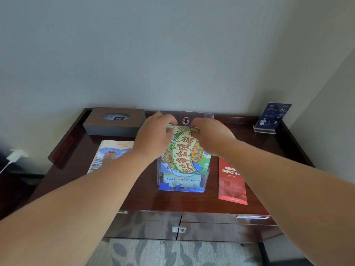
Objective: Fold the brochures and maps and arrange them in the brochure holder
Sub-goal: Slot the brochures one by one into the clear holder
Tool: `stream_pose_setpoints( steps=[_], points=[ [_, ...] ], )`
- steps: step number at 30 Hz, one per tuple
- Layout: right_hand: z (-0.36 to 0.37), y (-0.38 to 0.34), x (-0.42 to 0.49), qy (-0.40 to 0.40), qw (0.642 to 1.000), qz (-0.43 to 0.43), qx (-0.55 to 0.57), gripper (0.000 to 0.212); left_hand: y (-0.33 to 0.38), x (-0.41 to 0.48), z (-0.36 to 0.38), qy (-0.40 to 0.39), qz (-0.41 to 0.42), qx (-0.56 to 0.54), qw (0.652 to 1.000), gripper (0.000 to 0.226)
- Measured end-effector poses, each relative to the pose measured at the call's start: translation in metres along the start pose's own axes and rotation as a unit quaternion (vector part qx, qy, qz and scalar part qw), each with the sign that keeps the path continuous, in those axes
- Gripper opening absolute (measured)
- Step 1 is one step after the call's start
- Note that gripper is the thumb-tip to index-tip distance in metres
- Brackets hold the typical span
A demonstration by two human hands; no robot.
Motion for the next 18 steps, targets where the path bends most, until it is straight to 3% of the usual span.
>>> stream_pose_setpoints(
  steps=[5, 11, 18],
  points=[
    [0.005, 0.006, -0.008, 0.018, 1.0, 0.024, -0.005, 0.014, -0.001, -0.003, 0.009, -0.018, 0.023, 0.055, 0.998, 0.017],
    [0.018, 0.007, -0.018, 0.062, 0.995, -0.01, -0.077, 0.02, 0.0, -0.011, 0.022, 0.01, 0.063, 0.14, 0.988, 0.014],
    [0.041, 0.003, -0.026, 0.07, 0.991, -0.03, -0.109, 0.017, -0.014, -0.023, 0.037, -0.023, 0.059, 0.193, 0.979, 0.015]
  ],
)
Point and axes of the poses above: each hand's wrist, its own x-axis towards the middle knuckle, its own z-axis out of the palm, y = z × x, the point moved 2 cm from there along x, towards the middle knuckle, and after that the axes turned 4 degrees about y, right-handed, at the moved point
